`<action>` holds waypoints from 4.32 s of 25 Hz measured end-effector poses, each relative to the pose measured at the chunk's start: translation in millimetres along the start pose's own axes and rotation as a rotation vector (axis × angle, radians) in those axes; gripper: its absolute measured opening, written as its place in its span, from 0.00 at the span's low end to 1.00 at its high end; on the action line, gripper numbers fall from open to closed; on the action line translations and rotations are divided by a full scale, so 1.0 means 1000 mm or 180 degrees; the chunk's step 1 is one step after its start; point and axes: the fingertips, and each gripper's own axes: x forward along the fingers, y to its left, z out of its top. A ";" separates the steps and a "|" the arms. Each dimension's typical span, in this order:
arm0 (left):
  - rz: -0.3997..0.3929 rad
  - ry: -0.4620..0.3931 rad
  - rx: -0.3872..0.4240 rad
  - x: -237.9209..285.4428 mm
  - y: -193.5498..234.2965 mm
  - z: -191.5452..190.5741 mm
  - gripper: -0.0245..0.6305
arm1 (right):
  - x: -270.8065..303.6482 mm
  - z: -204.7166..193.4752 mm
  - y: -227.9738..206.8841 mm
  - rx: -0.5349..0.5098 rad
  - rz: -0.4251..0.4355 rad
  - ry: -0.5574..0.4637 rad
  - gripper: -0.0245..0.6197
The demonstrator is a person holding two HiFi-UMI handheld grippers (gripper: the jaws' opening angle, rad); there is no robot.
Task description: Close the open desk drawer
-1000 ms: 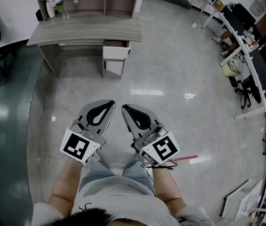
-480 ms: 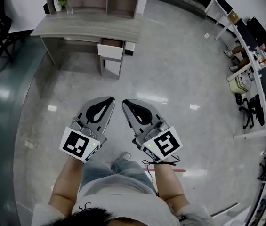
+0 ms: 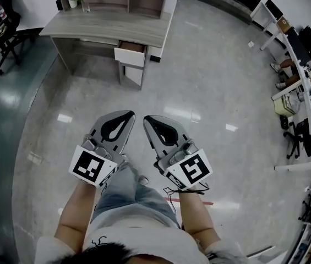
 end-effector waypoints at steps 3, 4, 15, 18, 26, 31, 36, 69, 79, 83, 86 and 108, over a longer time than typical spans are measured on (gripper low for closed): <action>-0.0018 0.0026 -0.0021 0.015 0.001 -0.005 0.05 | 0.001 -0.005 -0.014 0.0025 -0.0026 0.0011 0.05; -0.0031 0.0042 -0.0018 0.020 0.002 -0.007 0.05 | 0.002 -0.007 -0.020 0.0035 -0.0040 0.0014 0.05; -0.0037 0.0078 -0.0027 0.083 0.053 -0.013 0.05 | 0.056 -0.010 -0.090 0.0068 -0.0064 0.0010 0.05; 0.0029 0.0098 0.0012 0.095 0.077 -0.015 0.05 | 0.078 -0.008 -0.105 0.0038 -0.0013 0.0004 0.05; 0.0114 0.0037 0.0045 0.119 0.127 -0.008 0.05 | 0.126 -0.001 -0.134 -0.0030 0.0001 -0.0005 0.05; 0.0151 0.0012 0.0022 0.126 0.142 -0.012 0.05 | 0.140 -0.006 -0.143 -0.0035 0.0047 0.0052 0.05; 0.0274 0.0038 -0.0013 0.134 0.163 -0.019 0.05 | 0.159 -0.014 -0.155 -0.0027 0.0125 0.0071 0.05; 0.0576 0.0277 -0.0210 0.293 0.280 -0.174 0.05 | 0.273 -0.158 -0.330 0.0125 0.0566 0.0135 0.05; 0.0556 0.0399 -0.0235 0.300 0.287 -0.252 0.05 | 0.284 -0.226 -0.335 0.0161 0.0578 0.0071 0.05; 0.0533 0.0406 -0.0259 0.302 0.284 -0.272 0.05 | 0.284 -0.244 -0.333 0.0192 0.0572 0.0083 0.05; 0.0539 0.0492 -0.0286 0.303 0.284 -0.288 0.05 | 0.282 -0.253 -0.332 0.0218 0.0527 0.0093 0.05; 0.1040 0.0696 -0.0380 0.351 0.378 -0.409 0.05 | 0.308 -0.318 -0.366 0.0300 0.0644 0.0288 0.05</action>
